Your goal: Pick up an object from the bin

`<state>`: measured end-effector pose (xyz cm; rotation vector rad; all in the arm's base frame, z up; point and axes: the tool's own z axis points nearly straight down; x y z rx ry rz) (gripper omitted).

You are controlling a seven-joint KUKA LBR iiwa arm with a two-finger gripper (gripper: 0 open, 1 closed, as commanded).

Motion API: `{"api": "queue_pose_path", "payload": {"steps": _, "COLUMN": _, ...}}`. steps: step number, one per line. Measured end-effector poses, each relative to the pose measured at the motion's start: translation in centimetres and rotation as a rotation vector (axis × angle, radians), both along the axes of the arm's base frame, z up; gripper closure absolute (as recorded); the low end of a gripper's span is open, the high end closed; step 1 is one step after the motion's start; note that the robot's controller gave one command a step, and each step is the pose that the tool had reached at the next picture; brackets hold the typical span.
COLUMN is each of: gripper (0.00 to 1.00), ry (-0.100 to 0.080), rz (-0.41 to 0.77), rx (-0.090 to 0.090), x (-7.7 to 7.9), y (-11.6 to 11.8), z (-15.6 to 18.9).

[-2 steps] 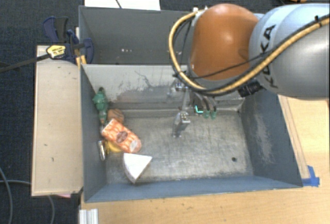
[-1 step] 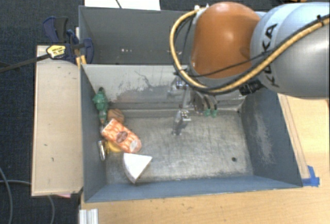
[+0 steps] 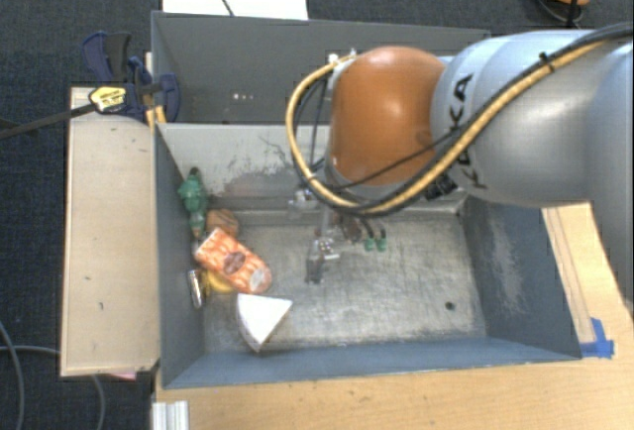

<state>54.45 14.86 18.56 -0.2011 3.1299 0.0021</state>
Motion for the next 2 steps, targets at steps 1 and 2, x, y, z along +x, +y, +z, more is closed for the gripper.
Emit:
{"api": "queue_pose_path", "payload": {"steps": 1, "gripper": 0.0, "ry": 0.001, "rz": 0.042, "rx": 0.001, "x": -1.0, "y": 7.1, "z": -2.4}}
{"api": "queue_pose_path", "payload": {"steps": 2, "gripper": 0.0, "ry": 0.003, "rz": -0.105, "rx": 0.0, "x": -3.7, "y": 7.3, "z": -5.2}}
